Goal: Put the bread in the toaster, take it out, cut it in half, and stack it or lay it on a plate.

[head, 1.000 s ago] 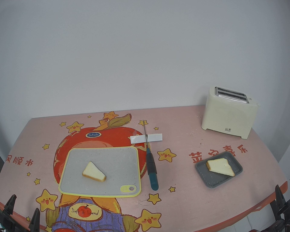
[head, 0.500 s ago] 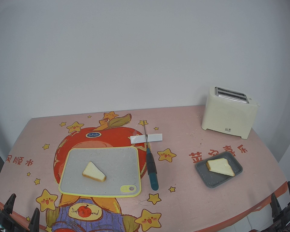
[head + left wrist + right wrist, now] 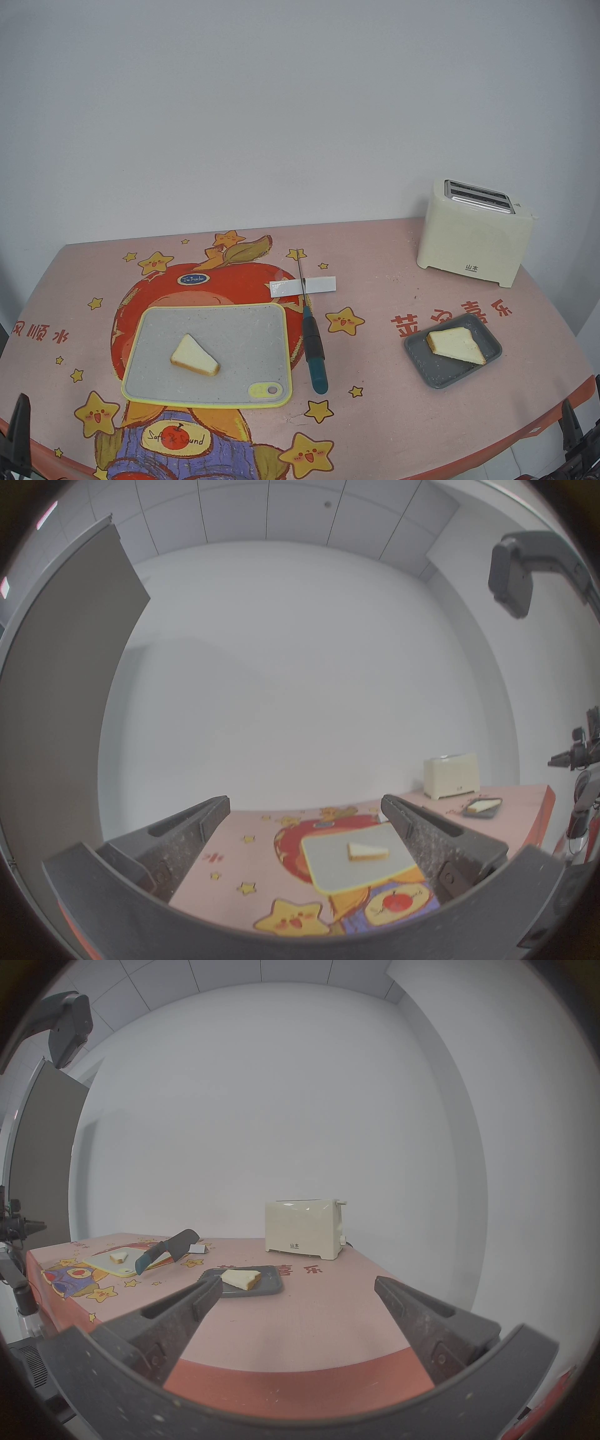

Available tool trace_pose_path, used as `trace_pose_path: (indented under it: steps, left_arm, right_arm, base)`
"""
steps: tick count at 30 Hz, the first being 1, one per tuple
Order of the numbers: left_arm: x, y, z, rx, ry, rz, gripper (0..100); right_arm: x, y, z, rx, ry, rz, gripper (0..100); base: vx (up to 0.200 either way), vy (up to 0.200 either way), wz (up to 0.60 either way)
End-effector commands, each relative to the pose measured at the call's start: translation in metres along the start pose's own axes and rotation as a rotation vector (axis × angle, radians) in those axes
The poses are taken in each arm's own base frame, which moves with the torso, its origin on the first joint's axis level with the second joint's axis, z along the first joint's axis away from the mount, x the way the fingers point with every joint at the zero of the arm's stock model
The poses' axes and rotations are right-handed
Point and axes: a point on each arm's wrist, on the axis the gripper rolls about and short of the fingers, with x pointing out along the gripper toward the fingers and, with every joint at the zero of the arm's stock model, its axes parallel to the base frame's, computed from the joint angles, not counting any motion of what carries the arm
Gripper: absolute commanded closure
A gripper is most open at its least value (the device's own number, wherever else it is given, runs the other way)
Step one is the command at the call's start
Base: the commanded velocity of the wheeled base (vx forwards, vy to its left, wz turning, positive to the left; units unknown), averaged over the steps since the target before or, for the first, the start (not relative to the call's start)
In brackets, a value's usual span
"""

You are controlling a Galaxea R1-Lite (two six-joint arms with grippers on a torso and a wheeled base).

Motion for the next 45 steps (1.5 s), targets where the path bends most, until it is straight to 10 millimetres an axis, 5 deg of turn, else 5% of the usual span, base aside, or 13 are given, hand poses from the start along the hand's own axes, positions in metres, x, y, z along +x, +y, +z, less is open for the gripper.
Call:
trace_pose_path:
  steps: [1, 5, 15, 28, 45]
  left_arm:
    - [0.045, 0.008, 0.042, -0.091, 0.156, -0.098, 0]
    - [0.069, 0.012, 0.058, -0.107, 0.197, -0.109, 0]
    - [0.120, 0.024, 0.062, -0.118, 0.260, -0.106, 0]
    - [0.166, 0.033, 0.075, -0.130, 0.284, -0.113, 0]
    - [0.168, 0.034, 0.061, -0.175, 0.339, -0.105, 0]
  right_arm:
    - [0.000, 0.000, -0.005, -0.003, 0.004, 0.000, 0]
    - [0.000, 0.000, -0.005, 0.000, 0.004, 0.000, 0]
    - [0.000, 0.000, -0.005, 0.000, 0.004, 0.000, 0]
    - [0.000, 0.000, -0.005, 0.000, 0.004, 0.000, 0]
    - [0.000, 0.000, -0.005, 0.000, 0.004, 0.000, 0]
  base:
    - [0.000, 0.000, 0.00]
    - [0.000, 0.000, 0.00]
    - [0.000, 0.000, 0.00]
    - [0.000, 0.000, 0.00]
    - [0.000, 0.000, 0.00]
